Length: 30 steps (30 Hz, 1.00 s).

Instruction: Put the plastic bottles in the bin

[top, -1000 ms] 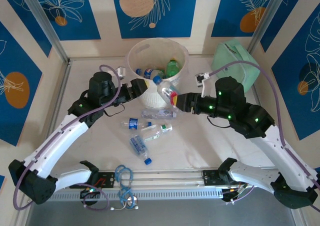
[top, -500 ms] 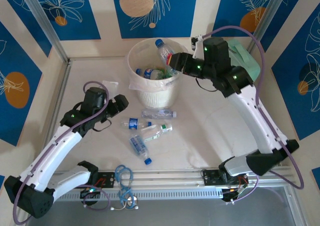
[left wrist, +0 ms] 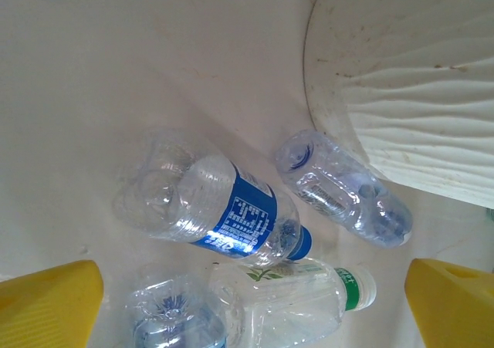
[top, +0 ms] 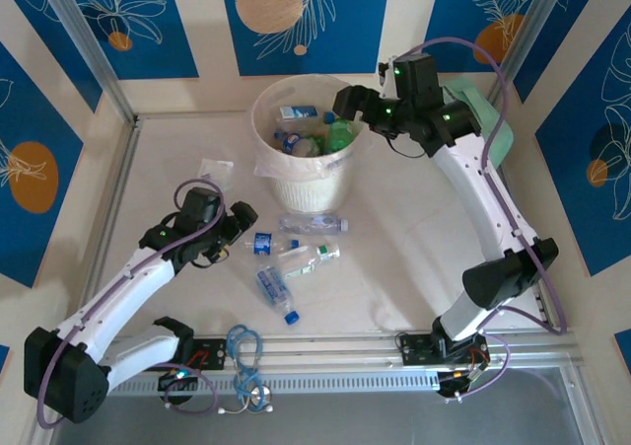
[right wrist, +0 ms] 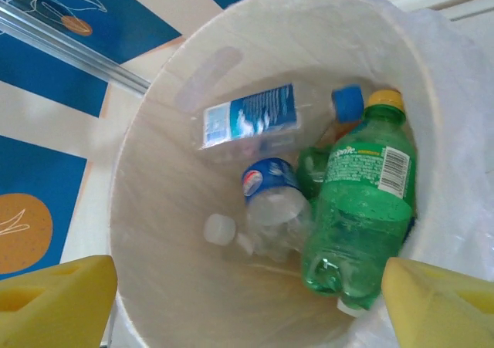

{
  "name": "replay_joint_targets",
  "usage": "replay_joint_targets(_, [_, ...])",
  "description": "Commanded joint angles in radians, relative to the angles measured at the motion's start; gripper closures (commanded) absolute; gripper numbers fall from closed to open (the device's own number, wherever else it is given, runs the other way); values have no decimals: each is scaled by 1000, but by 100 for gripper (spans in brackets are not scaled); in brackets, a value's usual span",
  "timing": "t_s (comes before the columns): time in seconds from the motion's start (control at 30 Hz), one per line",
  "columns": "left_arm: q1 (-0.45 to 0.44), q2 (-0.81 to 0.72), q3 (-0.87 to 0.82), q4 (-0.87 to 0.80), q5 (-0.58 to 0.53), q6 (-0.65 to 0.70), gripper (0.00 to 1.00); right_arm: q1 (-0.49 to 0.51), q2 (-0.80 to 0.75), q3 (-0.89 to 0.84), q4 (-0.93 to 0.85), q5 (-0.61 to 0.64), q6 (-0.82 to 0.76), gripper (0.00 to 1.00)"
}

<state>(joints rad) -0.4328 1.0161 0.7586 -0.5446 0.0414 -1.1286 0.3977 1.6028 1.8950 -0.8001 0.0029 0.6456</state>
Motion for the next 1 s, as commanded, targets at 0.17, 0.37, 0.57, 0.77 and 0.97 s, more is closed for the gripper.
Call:
replay_joint_targets(0.17, [5, 45, -31, 27, 11, -125, 1, 128, -234, -143, -34, 61, -114, 11])
replay_joint_targets(0.37, [-10, 96, -41, 49, -3, -194, 2, 313, -330, -242, -75, 198, -128, 11])
replay_joint_targets(0.57, [-21, 203, -36, 133, 27, -257, 5, 429, -410, -374, -82, 286, -42, 11])
replay_joint_targets(0.77, [-23, 278, -45, 177, 28, -307, 5, 466, -498, -490, -88, 315, 39, 11])
replay_joint_targets(0.97, [-23, 356, -45, 215, 38, -339, 5, 466, -527, -509, -107, 333, 52, 11])
